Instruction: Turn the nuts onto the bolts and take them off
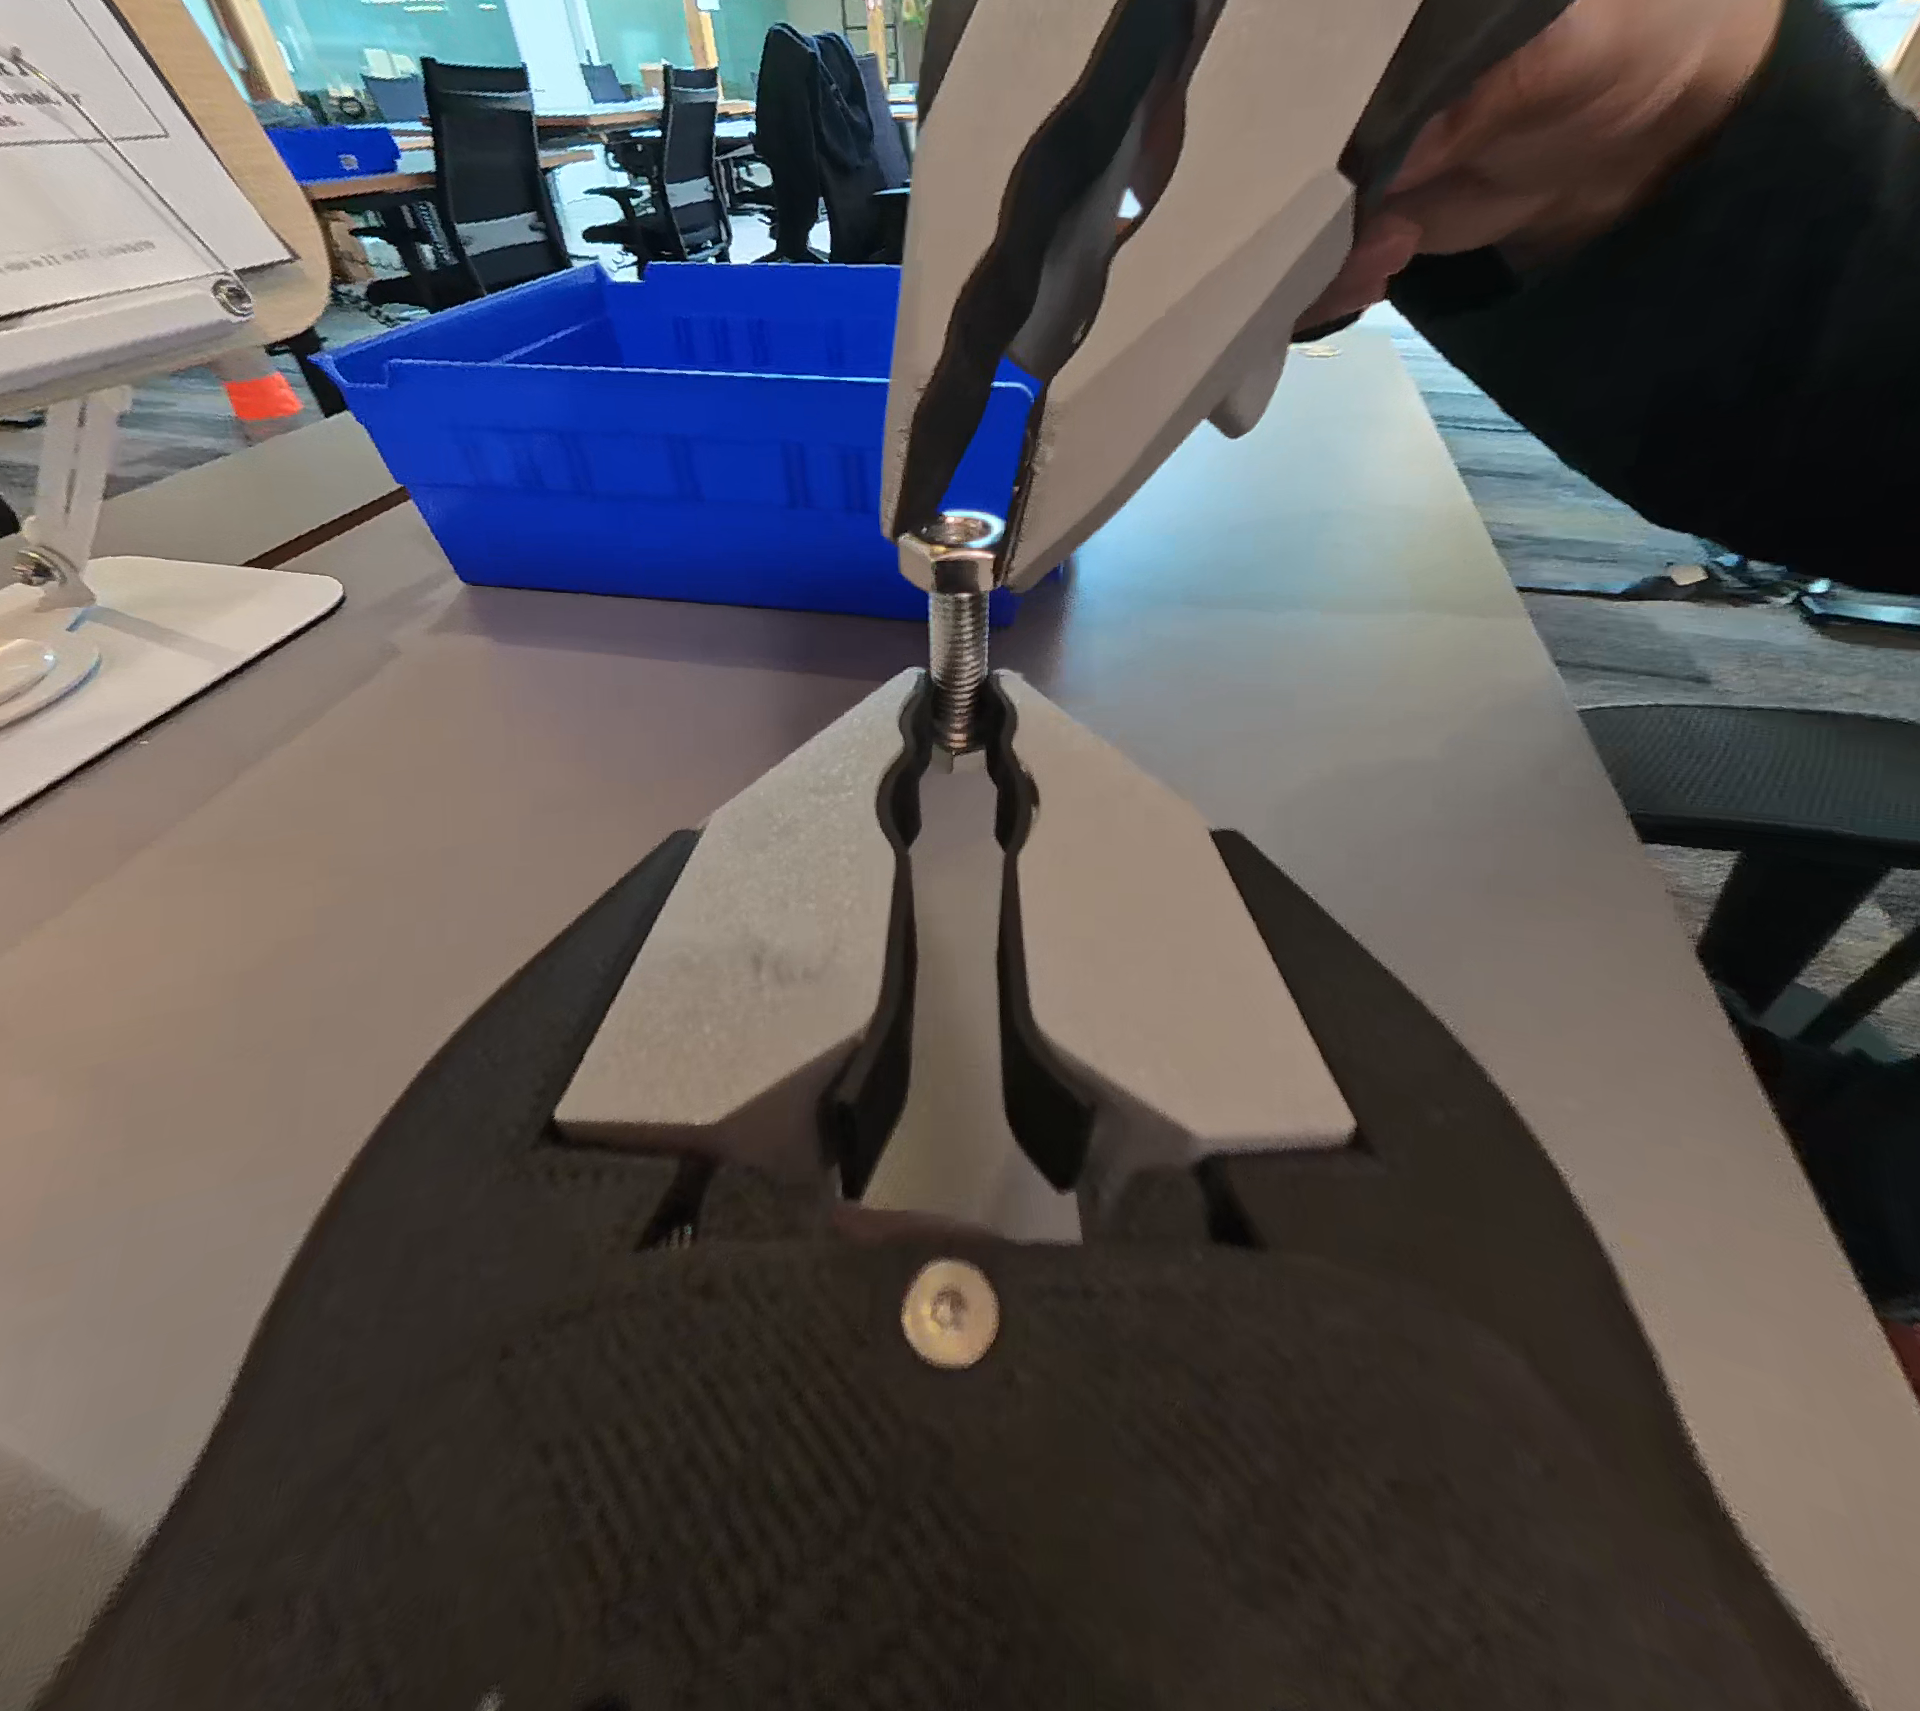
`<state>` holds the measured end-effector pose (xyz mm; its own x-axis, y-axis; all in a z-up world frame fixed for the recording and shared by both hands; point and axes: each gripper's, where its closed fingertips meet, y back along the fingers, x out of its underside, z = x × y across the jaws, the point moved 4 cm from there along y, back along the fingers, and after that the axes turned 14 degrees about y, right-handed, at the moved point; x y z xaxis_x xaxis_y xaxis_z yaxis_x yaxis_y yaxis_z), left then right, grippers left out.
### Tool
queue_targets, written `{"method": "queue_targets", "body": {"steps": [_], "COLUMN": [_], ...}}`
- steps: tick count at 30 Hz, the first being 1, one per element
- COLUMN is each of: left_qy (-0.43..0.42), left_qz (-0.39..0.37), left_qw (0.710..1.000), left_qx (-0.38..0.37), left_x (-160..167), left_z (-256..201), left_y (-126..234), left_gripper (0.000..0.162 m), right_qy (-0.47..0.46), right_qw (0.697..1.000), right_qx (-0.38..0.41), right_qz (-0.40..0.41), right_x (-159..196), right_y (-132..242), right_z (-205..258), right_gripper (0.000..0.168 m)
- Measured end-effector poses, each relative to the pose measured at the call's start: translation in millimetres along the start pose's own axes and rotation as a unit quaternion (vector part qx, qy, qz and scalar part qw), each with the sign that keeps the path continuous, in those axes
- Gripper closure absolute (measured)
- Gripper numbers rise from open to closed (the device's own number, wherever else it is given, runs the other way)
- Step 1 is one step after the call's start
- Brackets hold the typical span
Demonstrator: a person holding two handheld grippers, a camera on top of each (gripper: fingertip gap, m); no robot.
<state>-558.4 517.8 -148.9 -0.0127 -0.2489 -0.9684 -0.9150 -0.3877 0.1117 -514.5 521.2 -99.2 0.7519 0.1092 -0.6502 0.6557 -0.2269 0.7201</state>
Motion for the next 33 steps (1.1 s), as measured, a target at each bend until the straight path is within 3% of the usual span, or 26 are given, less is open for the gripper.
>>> {"method": "queue_targets", "body": {"steps": [6,21,33], "left_qy": [-0.034,-0.025,-0.005], "left_qz": [0.0,0.015,0.007], "left_qw": [0.999,0.998,0.999], "left_qx": [-0.03,-0.056,-0.054], "left_x": [0.0,2.5,0.8], "left_z": [2.3,8.2,11.1], "left_y": [-1.1,-2.9,-1.1], "left_gripper": [0.155,0.155,0.156], "right_qy": [-0.026,-0.024,-0.05], "right_qw": [1.0,0.996,0.996], "right_qx": [-0.008,0.08,0.08], "right_qz": [-0.005,0.019,0.002], "right_x": [1.4,3.2,3.8], "right_y": [-1.6,-8.3,-8.6], "right_z": [-3.1,-2.9,-5.3], "right_gripper": [0.153,0.153,0.15]}}
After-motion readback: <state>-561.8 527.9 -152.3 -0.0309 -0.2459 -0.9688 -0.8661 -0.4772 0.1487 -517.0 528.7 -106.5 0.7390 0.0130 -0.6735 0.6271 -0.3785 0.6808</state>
